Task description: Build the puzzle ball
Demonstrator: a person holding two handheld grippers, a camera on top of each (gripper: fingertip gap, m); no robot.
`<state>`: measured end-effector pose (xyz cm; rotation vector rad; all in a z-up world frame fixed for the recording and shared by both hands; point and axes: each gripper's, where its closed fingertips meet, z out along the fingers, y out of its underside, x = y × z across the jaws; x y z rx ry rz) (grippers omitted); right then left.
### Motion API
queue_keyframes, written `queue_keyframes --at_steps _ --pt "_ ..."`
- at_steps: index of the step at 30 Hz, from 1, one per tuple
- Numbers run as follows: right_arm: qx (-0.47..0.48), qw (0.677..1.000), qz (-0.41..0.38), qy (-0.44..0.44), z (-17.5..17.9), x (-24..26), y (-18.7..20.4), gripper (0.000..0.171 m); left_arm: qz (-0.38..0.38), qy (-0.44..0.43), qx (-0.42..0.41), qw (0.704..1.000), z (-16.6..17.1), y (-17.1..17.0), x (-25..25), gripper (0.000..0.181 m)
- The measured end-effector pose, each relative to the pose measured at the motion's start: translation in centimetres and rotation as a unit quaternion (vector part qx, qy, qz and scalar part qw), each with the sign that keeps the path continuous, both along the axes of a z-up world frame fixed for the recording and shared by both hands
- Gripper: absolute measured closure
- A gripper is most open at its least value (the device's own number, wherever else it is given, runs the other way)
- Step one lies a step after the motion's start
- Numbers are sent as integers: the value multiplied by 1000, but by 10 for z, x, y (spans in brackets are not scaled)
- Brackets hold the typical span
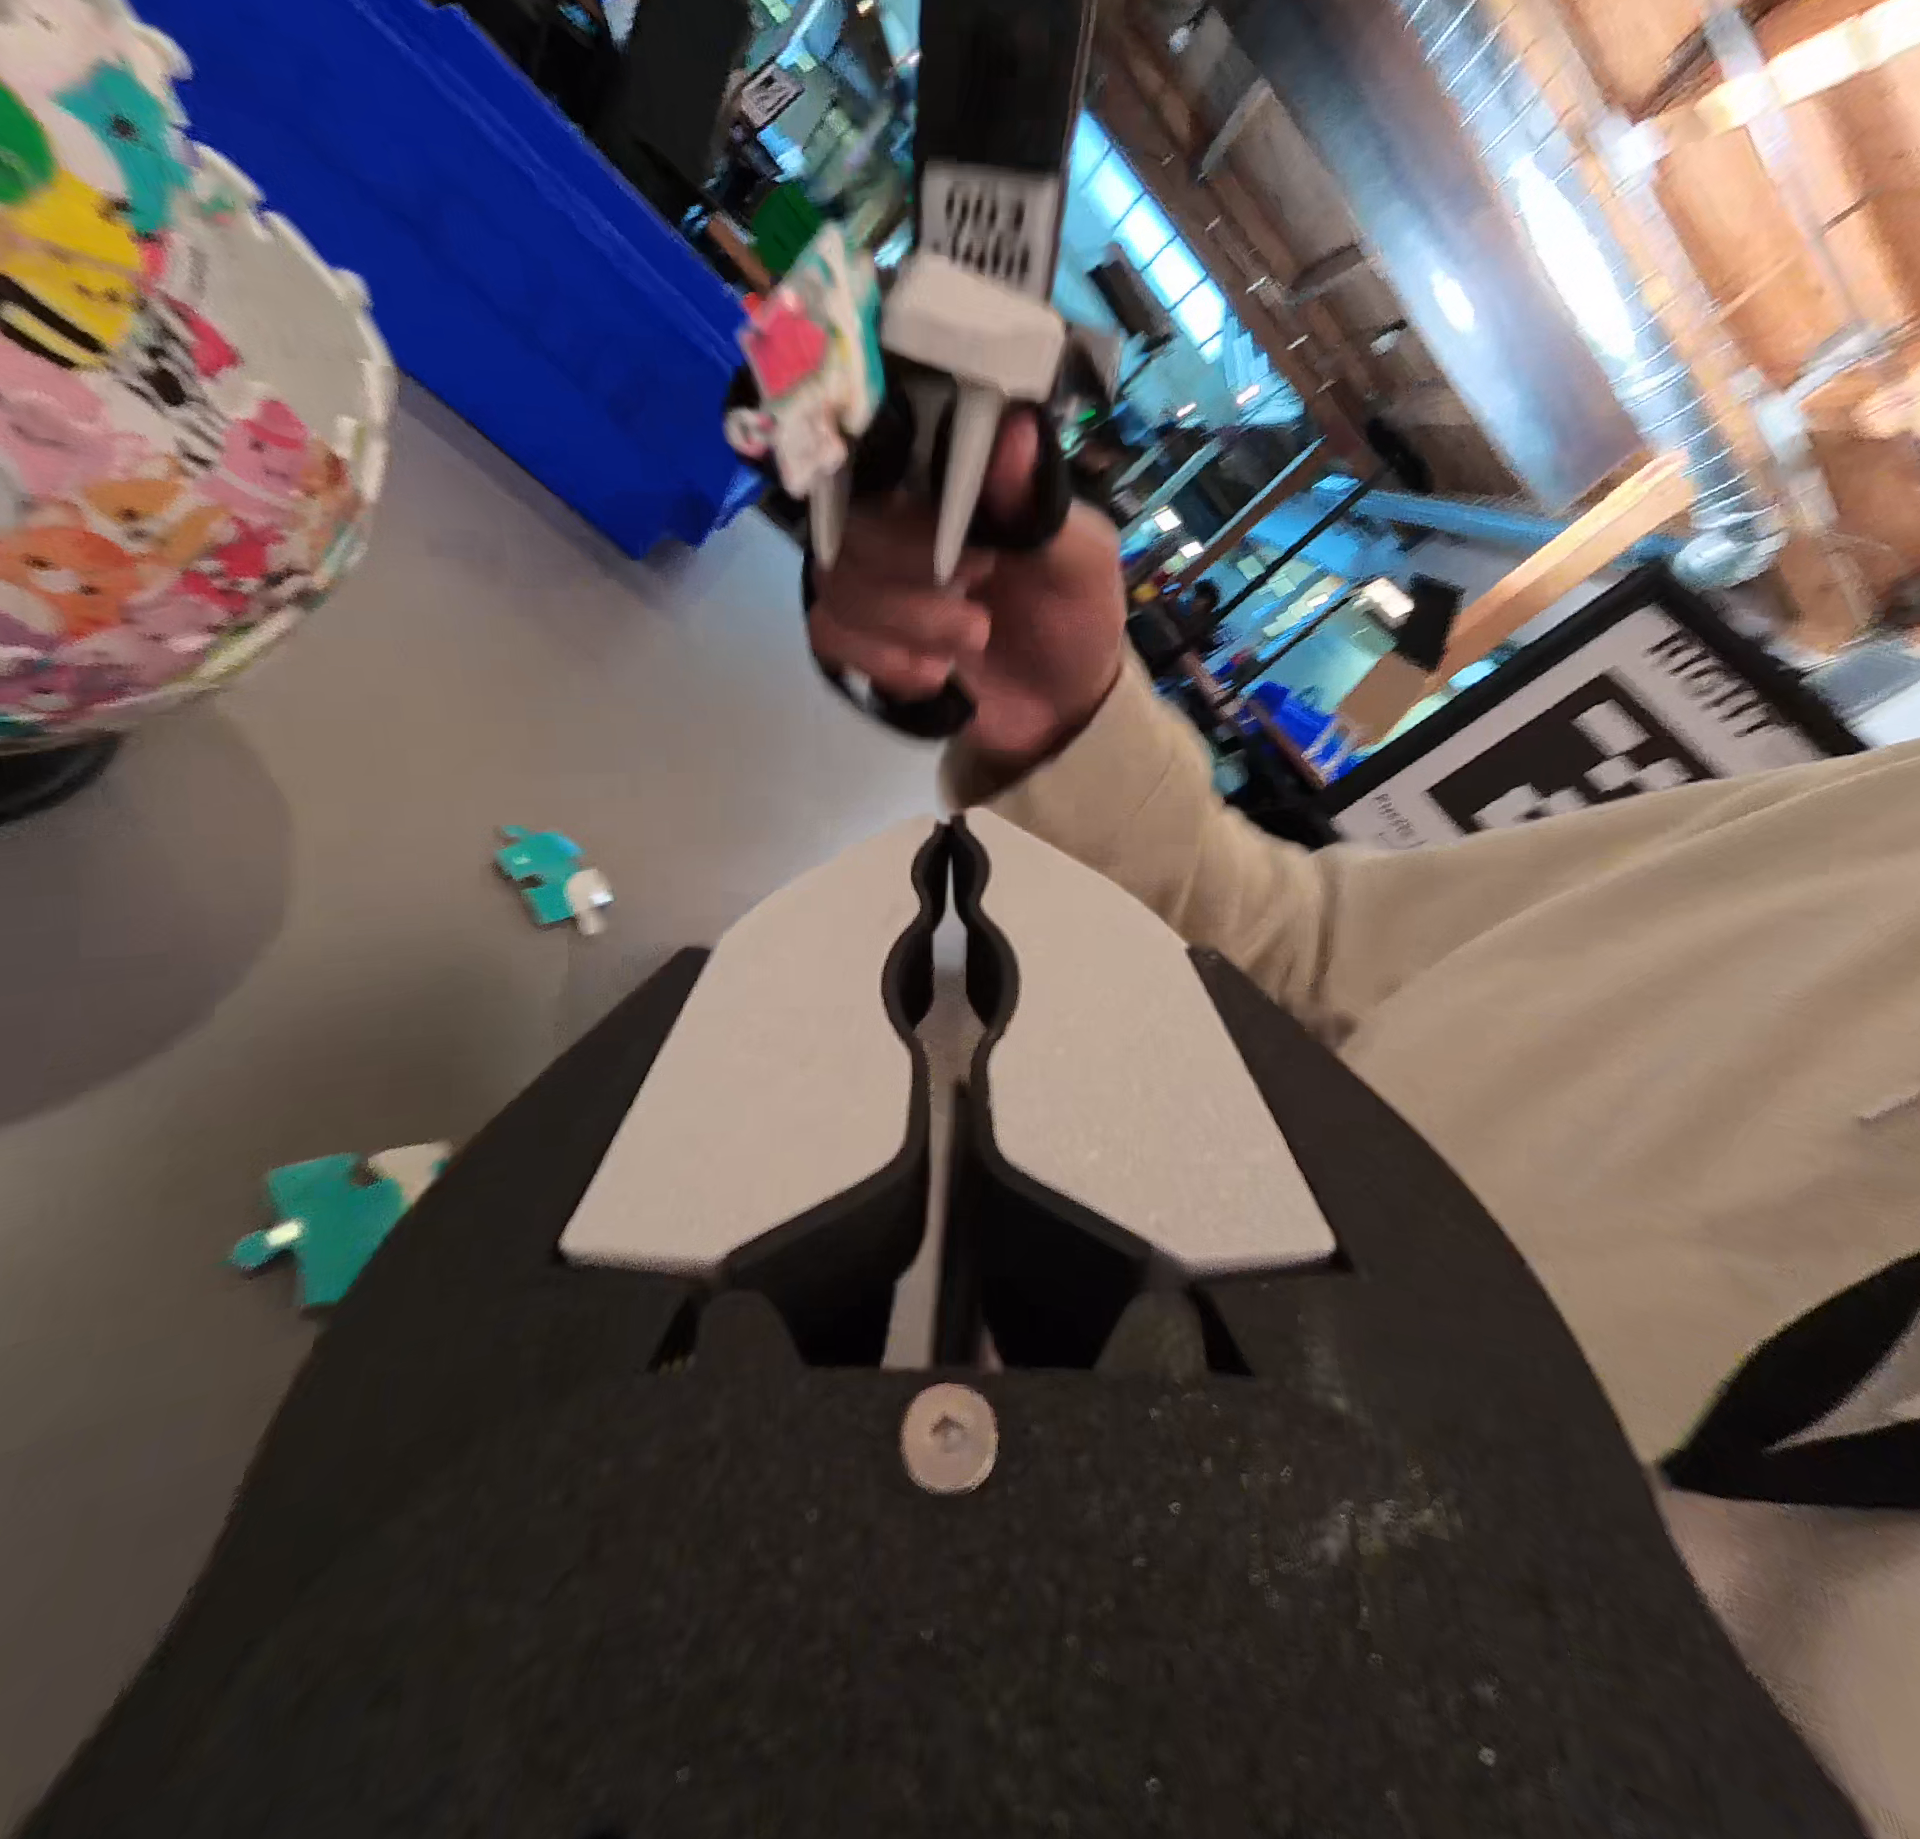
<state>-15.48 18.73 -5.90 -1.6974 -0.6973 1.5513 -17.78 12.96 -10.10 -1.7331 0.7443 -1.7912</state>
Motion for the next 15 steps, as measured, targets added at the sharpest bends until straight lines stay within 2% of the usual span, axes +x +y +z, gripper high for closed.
queue_keyframes --at_steps 3,8,12,15 --pt "2 990 69 -126 -14 9 23 170 39 51 58 996 -6 12 -9 181" --pt "-11 963 198 -184 -14 -1 46 170 86 72 100 989 -4 28 -18 174" --pt "-3 956 237 -174 -15 -8 47 170 127 118 143 974 -9 46 -19 160" --pt "13 957 269 -104 3 -14 27 170 123 67 102 985 9 57 -12 157"
